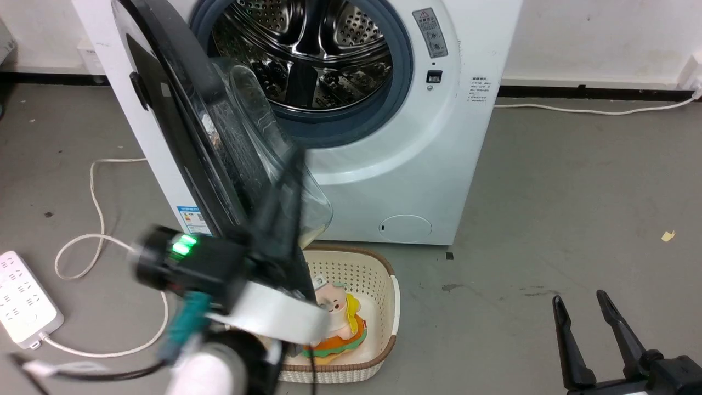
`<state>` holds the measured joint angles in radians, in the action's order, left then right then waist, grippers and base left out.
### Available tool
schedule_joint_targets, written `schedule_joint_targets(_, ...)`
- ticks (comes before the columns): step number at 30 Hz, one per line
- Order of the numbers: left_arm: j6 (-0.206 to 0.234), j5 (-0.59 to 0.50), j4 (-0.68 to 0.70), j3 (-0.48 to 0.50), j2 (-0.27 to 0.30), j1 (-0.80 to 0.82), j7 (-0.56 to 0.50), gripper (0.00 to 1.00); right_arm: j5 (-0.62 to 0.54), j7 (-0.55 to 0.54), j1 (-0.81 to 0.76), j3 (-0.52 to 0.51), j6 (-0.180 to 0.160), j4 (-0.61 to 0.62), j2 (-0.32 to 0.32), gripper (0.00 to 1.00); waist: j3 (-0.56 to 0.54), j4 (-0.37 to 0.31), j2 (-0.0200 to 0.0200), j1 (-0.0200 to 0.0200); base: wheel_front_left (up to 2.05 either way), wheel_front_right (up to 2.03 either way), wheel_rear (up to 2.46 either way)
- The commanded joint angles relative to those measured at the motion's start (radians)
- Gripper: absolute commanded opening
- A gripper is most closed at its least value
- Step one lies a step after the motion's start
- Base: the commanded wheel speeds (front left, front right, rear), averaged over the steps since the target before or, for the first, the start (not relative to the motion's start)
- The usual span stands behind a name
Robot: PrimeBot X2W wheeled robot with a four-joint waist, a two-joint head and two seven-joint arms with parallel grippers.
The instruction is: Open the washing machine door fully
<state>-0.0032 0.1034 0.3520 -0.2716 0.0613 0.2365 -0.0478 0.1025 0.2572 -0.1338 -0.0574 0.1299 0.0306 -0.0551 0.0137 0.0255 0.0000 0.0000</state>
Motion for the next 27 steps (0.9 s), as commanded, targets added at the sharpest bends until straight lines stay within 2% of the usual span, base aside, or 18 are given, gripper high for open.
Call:
schedule_joint_targets(1, -0.004, 0.004, -0.009, -0.011, -0.003, -0.019, -0.008, 0.0, 0.009, 0.004, 0.015, 0.001, 0.001, -0.004, 0.005, 1.0, 0.003, 0.0, 0.0, 0.0, 0.0, 0.0, 0.0)
schedule_joint_targets(7, -0.003, 0.109, -0.142, -0.12, -0.009, -0.095, -0.041, 0.0, 0.015, 0.004, 0.025, 0.008, 0.001, -0.009, 0.005, 1.0, 0.02, -0.004, 0.0, 0.0, 0.0, 0.0, 0.0)
schedule_joint_targets(11, 0.009, 0.12, -0.253, -0.149, -0.01, -0.113, -0.028, 0.0, 0.014, 0.004, 0.032, 0.013, 0.001, -0.013, 0.005, 1.0, 0.032, -0.008, 0.0, 0.0, 0.0, 0.0, 0.0)
schedule_joint_targets(20, 0.056, 0.142, -0.43, -0.122, -0.009, -0.094, 0.046, 0.0, 0.021, 0.004, 0.04, 0.01, 0.001, -0.015, 0.005, 1.0, 0.059, 0.001, 0.0, 0.0, 0.0, 0.0, 0.0)
schedule_joint_targets(27, 0.063, 0.162, -0.475, -0.107, -0.006, -0.095, 0.08, 0.0, 0.019, 0.004, 0.033, 0.003, 0.001, -0.028, 0.005, 1.0, 0.042, 0.064, 0.0, 0.0, 0.0, 0.0, 0.0)
